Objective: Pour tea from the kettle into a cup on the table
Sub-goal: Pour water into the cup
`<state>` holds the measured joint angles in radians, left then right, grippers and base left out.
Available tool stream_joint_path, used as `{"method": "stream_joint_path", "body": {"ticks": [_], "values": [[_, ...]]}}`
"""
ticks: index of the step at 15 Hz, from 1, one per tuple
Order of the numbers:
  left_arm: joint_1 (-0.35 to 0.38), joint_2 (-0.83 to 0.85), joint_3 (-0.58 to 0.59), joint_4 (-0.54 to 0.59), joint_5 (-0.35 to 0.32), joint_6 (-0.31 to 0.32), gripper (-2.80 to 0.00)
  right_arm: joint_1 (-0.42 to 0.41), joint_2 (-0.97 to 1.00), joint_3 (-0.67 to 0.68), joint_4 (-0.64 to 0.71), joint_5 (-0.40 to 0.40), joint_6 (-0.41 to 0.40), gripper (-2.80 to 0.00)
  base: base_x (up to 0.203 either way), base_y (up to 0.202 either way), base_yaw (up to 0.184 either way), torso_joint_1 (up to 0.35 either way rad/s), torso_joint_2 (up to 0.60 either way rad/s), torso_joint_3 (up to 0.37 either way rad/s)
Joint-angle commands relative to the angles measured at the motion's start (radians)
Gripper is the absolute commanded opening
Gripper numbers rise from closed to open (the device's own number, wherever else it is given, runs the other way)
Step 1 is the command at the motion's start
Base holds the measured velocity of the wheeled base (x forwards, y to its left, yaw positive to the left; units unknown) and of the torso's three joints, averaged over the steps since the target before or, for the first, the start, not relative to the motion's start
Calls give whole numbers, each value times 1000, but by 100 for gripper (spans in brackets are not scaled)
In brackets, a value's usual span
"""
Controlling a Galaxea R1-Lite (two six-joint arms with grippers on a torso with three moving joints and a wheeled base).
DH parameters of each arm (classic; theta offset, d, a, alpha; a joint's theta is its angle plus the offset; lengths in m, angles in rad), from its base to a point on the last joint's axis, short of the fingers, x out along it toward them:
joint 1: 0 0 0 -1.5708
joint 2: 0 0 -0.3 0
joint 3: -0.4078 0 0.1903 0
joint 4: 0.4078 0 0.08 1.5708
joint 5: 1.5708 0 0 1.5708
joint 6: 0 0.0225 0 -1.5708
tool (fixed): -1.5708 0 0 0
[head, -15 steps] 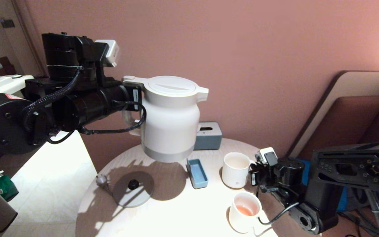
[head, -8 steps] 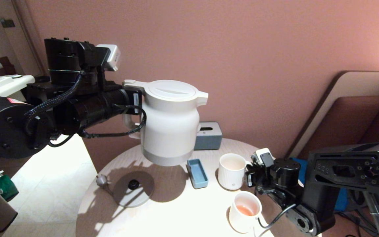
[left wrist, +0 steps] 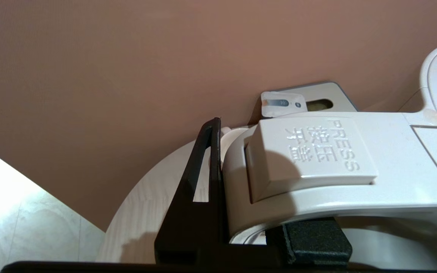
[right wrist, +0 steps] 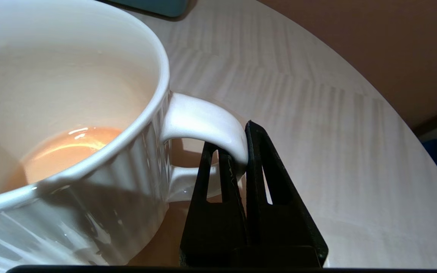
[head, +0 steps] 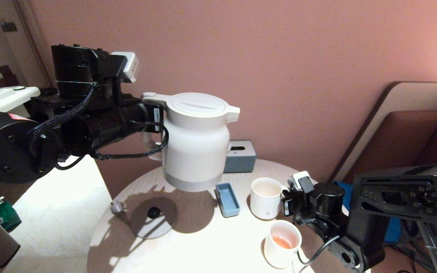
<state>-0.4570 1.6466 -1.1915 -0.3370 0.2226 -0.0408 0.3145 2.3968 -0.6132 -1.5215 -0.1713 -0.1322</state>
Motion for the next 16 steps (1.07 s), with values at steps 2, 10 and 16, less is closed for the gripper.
{"method": "stream_joint_path", "body": {"ticks": [2,10,16], "values": [[0,-3,3,-2,1,0,-280,3,7,-17,-14,-1,-3,-280,0,0,0,0,0,0],[0,-5,4,-2,2,1,-280,8,20,-17,-14,-1,-3,-280,0,0,0,0,0,0],[0,-7,4,-2,1,-1,-280,11,16,-16,-16,-1,-3,-280,0,0,0,0,0,0]]}}
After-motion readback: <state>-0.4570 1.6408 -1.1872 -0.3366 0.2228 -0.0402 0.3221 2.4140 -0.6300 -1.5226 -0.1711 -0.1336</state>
